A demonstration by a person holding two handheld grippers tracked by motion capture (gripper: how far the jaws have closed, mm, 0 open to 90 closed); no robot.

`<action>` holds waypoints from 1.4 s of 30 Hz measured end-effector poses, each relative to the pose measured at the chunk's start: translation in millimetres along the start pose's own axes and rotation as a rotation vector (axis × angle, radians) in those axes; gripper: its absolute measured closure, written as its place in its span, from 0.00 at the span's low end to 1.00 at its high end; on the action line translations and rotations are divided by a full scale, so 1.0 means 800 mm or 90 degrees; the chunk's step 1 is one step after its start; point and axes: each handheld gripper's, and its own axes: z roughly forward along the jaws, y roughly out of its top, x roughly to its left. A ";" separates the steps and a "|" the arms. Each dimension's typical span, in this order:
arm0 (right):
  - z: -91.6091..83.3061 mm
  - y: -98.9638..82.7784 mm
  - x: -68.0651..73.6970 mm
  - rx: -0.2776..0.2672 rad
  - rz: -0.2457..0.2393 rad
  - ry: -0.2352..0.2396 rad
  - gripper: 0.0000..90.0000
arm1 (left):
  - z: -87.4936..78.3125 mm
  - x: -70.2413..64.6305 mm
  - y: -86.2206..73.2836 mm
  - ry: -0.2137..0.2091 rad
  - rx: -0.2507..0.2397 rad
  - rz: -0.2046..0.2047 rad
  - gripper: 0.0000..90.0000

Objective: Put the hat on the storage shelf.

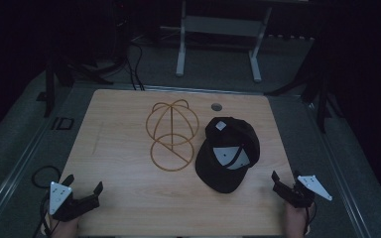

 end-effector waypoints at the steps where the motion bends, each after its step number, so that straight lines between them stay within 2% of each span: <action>1: 0.000 0.000 0.000 0.001 -0.001 0.001 0.16 | 0.000 0.000 0.000 0.001 0.000 -0.001 0.00; 10: 0.000 0.000 0.001 0.000 0.004 0.013 0.16 | 0.001 0.000 0.000 0.002 0.005 0.000 0.01; 16: 0.001 0.001 0.002 0.012 0.006 0.027 0.16 | 0.000 -0.001 0.000 -0.002 0.007 0.007 0.01; 19: -0.003 0.006 0.003 0.013 0.016 0.035 0.16 | 0.000 -0.001 0.001 0.000 0.006 0.007 0.01; 21: -0.008 0.014 0.004 0.010 0.020 0.037 0.16 | 0.000 -0.001 0.001 -0.001 0.000 0.004 0.01; 25: -0.022 0.039 0.010 -0.002 0.038 0.079 0.15 | -0.003 -0.001 0.002 -0.014 -0.014 -0.003 0.01; 27: -0.029 0.053 0.015 -0.008 0.038 0.100 0.15 | -0.003 -0.001 0.002 -0.015 -0.005 0.005 0.01; 30: -0.035 0.073 0.026 -0.035 0.016 0.145 0.15 | -0.002 -0.004 0.003 -0.025 -0.003 0.008 0.01; 33: -0.036 0.093 0.038 -0.051 -0.002 0.161 0.15 | -0.001 -0.008 0.004 -0.032 0.001 0.012 0.01; 36: -0.032 0.110 0.049 -0.053 -0.010 0.176 0.15 | -0.001 -0.012 0.004 -0.030 0.003 0.024 0.01; 42: -0.016 0.134 0.074 -0.043 -0.032 0.188 0.14 | 0.000 -0.011 0.004 -0.035 0.007 0.014 0.01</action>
